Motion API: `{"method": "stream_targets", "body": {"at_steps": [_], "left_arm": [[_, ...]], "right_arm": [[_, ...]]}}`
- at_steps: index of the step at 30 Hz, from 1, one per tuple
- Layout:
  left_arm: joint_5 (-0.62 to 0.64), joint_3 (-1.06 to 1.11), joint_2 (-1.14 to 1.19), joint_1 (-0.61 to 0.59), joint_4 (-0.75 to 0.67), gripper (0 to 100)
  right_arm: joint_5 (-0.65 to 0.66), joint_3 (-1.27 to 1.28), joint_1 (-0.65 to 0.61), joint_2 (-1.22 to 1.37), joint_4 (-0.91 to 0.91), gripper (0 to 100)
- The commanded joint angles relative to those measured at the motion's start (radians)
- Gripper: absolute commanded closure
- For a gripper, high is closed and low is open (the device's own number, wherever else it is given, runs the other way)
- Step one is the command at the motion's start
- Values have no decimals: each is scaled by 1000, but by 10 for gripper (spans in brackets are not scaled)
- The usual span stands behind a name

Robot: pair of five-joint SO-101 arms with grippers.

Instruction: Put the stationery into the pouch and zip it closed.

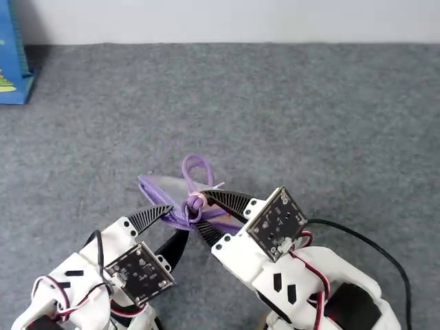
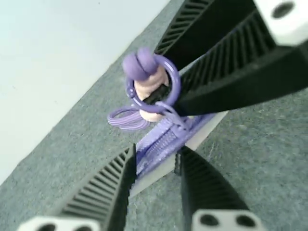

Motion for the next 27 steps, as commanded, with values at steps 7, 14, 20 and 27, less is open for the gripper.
{"method": "stream_targets", "body": {"at_steps": [7, 14, 20, 27], "left_arm": [[-3, -4, -8, 104, -21, 896], [-3, -4, -8, 126, -29, 894], [-3, 4, -6, 130, -38, 894], [-3, 156, -6, 130, -150, 894]], "right_arm": [[-35, -2, -12, 1, 12, 991], [-52, -2, -13, 1, 41, 991], [-52, -2, -38, 1, 36, 991], [-54, -2, -73, 1, 44, 991]]}}
